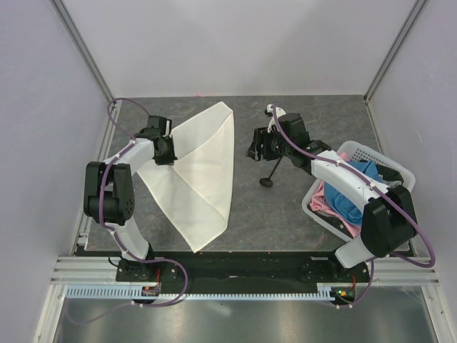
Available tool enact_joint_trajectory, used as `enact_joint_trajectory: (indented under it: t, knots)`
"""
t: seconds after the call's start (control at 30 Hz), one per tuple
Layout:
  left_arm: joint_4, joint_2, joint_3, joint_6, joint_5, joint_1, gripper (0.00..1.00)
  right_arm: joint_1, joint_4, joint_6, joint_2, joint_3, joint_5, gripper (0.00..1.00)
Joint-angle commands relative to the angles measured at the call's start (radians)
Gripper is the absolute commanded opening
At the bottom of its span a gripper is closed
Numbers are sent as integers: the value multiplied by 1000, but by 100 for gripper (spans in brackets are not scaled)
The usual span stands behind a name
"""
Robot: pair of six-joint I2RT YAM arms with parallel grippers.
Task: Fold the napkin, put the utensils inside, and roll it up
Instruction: Fold the napkin
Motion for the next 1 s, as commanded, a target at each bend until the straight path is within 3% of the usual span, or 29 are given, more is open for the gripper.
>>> enact_joint_trajectory:
  t: [0.0, 0.97]
  knots:
    - [-3, -35, 15, 60, -83, 5, 2, -5, 3, -16, -8, 8, -16, 67]
    - [-83, 86, 209, 122, 41, 339, 2, -16, -52, -73, -83, -15, 73, 68]
